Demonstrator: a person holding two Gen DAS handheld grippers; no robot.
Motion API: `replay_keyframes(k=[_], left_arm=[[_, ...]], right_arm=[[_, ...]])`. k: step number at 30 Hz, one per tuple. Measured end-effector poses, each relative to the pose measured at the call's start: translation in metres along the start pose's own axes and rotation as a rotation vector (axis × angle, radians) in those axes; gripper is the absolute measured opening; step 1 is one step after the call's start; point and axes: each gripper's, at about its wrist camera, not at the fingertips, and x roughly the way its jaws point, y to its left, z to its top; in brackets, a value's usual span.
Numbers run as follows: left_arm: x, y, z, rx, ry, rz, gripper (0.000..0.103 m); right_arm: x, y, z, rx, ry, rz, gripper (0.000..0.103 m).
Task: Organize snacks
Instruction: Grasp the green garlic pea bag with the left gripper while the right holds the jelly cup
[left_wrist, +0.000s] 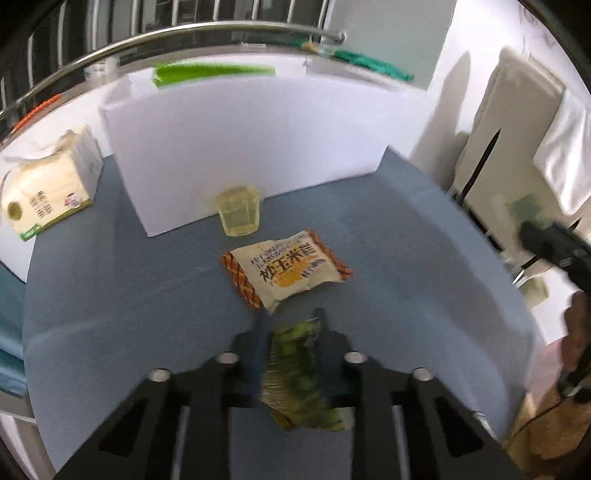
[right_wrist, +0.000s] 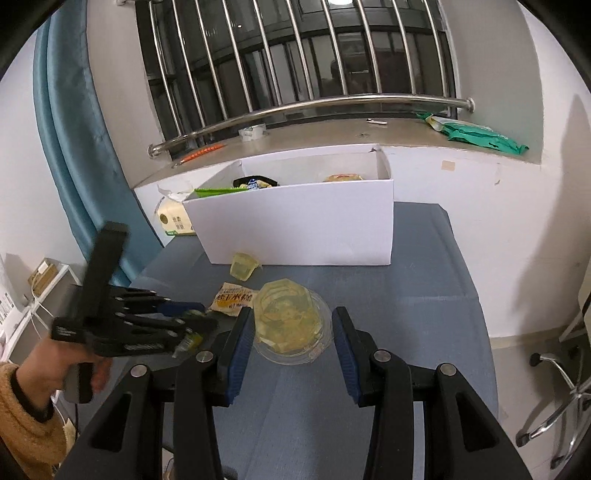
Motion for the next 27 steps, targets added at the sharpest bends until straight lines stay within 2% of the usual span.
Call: replay_keyframes(k=[6,8,9,10,11,12,13,14,15,17,25,27], left_arm=[[-0.032,-0.001,-0.011,-0.007,-0.067,-0.053,0.021],[-0.036,0.000,-0.013,-0.011,-0.073,-0.041,0.021],[-0.033,-0.001,-0.015,0.001,-0.050,-0.027,0.021],[-0.030,-0.001,-0.018,0.009,-0.030,-0.024,0.027],[-0.029,-0.001,-0.021,0.008,-0.028,-0.010,0.040],[-0.029,0.000,-0.025,0.002,-0.036,0.000,0.049],[-0.029,0.000,-0.027,-0.005,-0.037,-0.007,0.069],[-0.030,0.001,-0.029,-0.018,-0.040,-0.015,0.084],[-0.030,0.002,-0.031,-0.034,-0.046,-0.014,0.086],[-0.035,0.000,-0.037,-0.025,-0.042,-0.018,0.086],[-0.005,-0.017,-0.038,0.014,0.022,-0.015,0.086],[0.002,-0.020,-0.035,0.022,0.028,-0.014,0.082]], right_arm=[[0.005,0.007,-0.003,0.013,0.001,0.027,0.047],[0.007,0.011,-0.003,-0.003,0.006,0.022,0.047],[0.009,0.015,-0.003,-0.017,0.010,0.011,0.047],[0.010,0.017,-0.003,-0.023,0.013,0.013,0.047],[0.011,0.019,-0.003,-0.023,0.014,0.019,0.047],[0.010,0.022,-0.003,-0.024,0.012,0.025,0.047],[0.010,0.023,-0.003,-0.028,0.010,0.026,0.047],[0.010,0.025,-0.004,-0.032,0.010,0.027,0.047],[0.010,0.026,-0.004,-0.033,0.010,0.028,0.047],[0.009,0.028,-0.004,-0.041,0.013,0.026,0.047],[0.009,0.033,-0.006,-0.049,0.018,0.025,0.047],[0.010,0.033,-0.008,-0.049,0.026,0.024,0.047]])
